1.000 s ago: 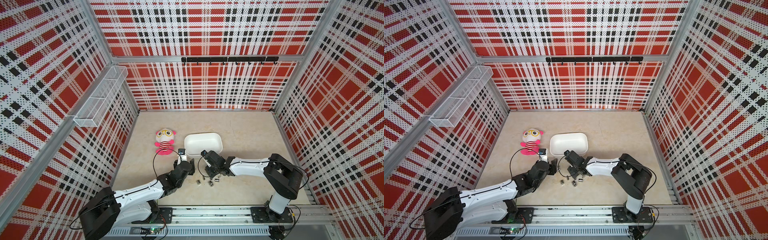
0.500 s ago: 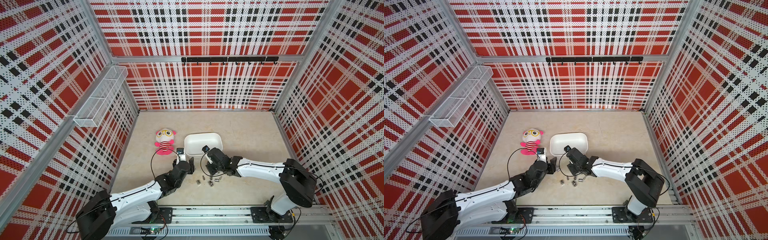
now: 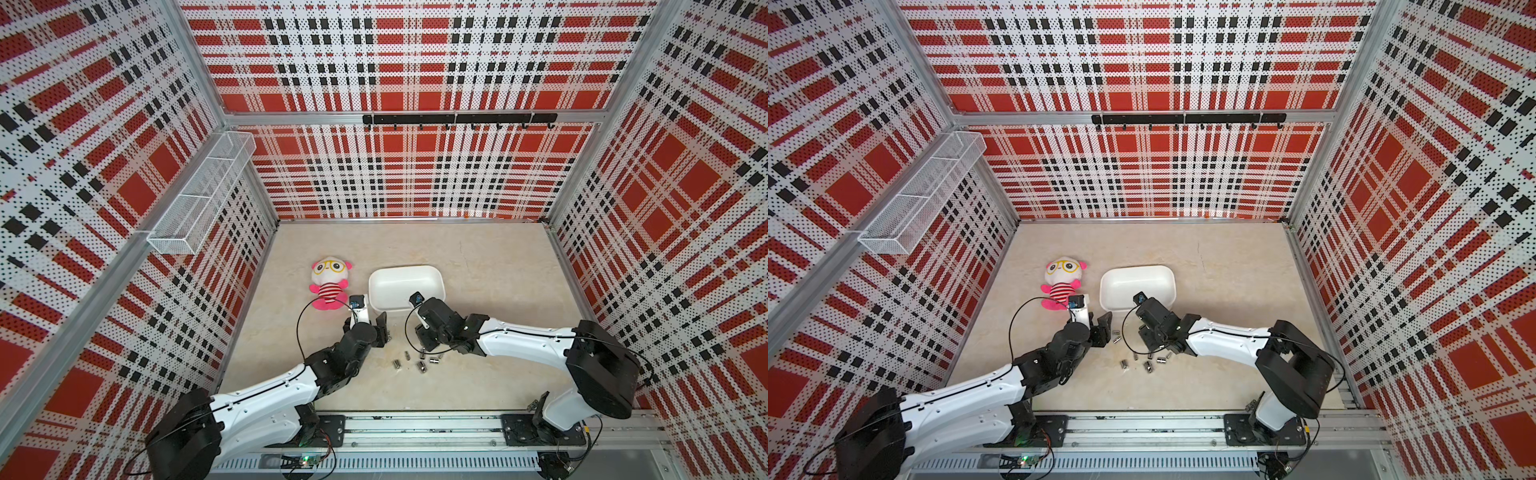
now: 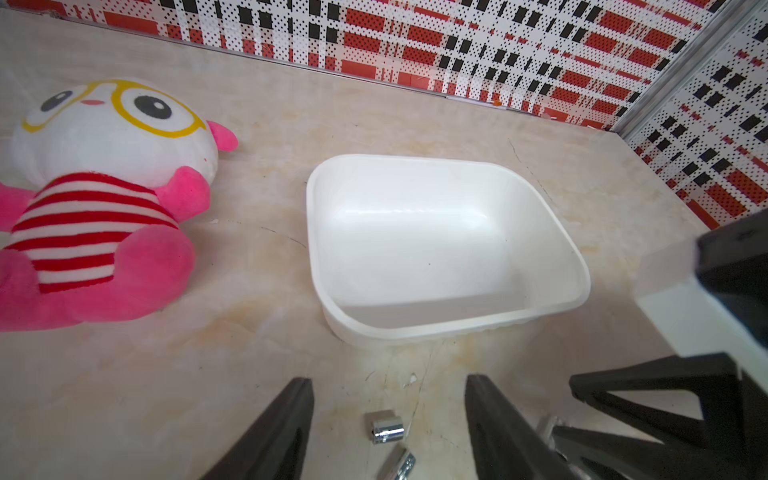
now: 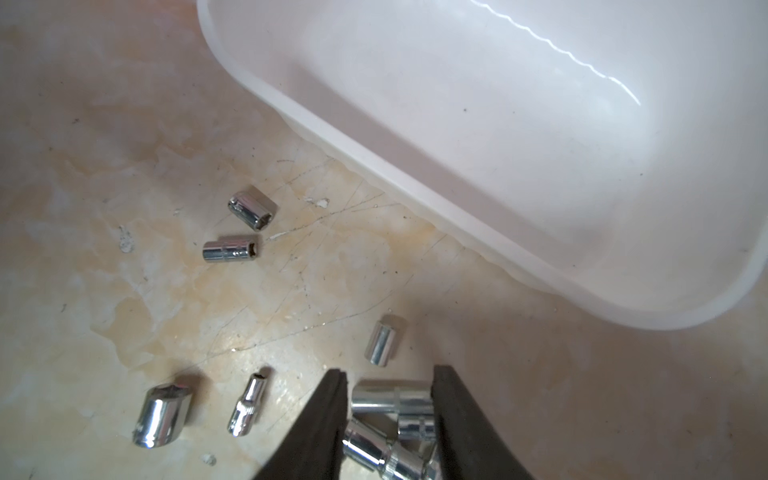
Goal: Put the socket on the desktop into the storage box
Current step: Pick up the socket head from the center of the board.
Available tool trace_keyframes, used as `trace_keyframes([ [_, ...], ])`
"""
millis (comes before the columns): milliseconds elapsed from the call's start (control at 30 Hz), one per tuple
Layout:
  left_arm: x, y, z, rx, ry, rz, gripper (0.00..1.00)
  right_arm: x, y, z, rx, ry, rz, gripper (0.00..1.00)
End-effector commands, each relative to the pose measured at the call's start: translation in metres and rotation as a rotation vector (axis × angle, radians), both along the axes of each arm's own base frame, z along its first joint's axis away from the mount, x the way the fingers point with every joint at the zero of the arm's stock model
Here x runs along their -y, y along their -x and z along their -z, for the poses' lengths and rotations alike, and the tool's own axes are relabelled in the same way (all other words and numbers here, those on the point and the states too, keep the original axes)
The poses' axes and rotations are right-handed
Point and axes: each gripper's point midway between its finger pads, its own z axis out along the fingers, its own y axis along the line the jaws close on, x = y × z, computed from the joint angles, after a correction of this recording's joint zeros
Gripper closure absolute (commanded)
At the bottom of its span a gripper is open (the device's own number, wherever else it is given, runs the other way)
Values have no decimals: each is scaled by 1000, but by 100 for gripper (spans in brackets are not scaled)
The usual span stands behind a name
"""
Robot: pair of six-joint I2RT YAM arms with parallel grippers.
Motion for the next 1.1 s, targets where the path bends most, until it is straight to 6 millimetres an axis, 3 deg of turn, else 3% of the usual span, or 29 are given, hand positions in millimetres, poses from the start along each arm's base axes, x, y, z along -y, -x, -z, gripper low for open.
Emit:
trace_keyframes([
  [0,0,0,4,-9,-5,1,36,-5,0,5,-13,15,-3,57],
  [467,1,0,4,-9,-6,3,36,-14,5,32,-88,52,-37,62],
  [1067,-2,1,-4,15,17,0,36,-9,9,43,-98,109,-70,66],
])
